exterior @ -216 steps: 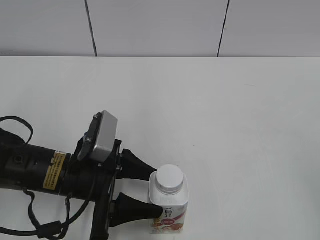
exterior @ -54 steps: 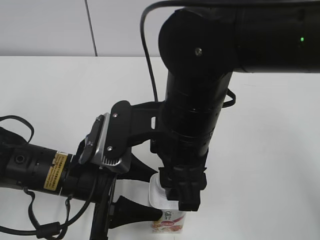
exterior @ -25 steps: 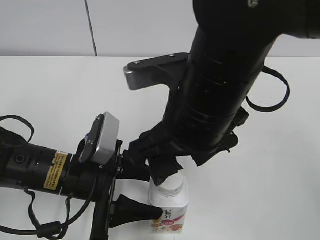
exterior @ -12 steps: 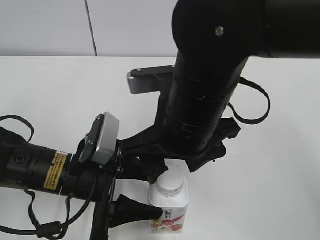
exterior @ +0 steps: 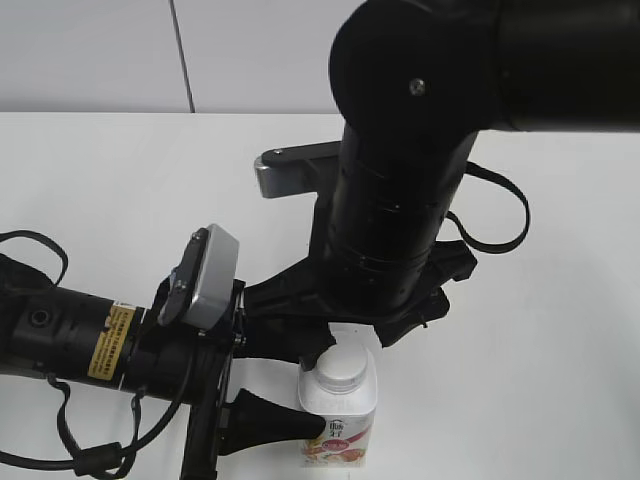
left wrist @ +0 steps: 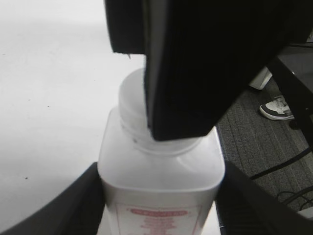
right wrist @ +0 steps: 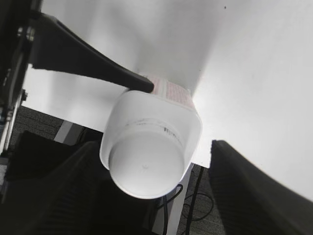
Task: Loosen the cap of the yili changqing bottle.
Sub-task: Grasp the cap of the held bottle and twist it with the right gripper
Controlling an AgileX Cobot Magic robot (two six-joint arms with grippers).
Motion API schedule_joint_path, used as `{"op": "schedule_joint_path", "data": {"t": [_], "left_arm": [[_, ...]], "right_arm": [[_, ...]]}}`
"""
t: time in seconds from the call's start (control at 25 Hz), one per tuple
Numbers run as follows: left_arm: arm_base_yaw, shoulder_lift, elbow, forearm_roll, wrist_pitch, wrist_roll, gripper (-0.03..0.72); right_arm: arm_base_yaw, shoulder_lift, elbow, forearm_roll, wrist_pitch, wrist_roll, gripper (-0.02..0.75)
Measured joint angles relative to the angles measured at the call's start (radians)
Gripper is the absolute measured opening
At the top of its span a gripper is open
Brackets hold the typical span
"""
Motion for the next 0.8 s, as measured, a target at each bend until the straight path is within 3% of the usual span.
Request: {"op": "schedule_joint_path", "data": {"t": [0.32, 0.64, 0.8], "left_arm": [[0.000, 0.000, 0.000, 0.000, 0.000, 0.000, 0.428], [0.000, 0.000, 0.000, 0.000, 0.000, 0.000, 0.428], [0.000, 0.000, 0.000, 0.000, 0.000, 0.000, 0.428]], "right_arm": [[0.000, 0.024, 0.000, 0.002, -0.001, 0.000, 0.542], [0.000, 0.027, 0.000, 0.016, -0.003, 0.000, 0.402], [0.000, 0.027, 0.000, 0.017, 0.002, -0.014, 0.393]]}}
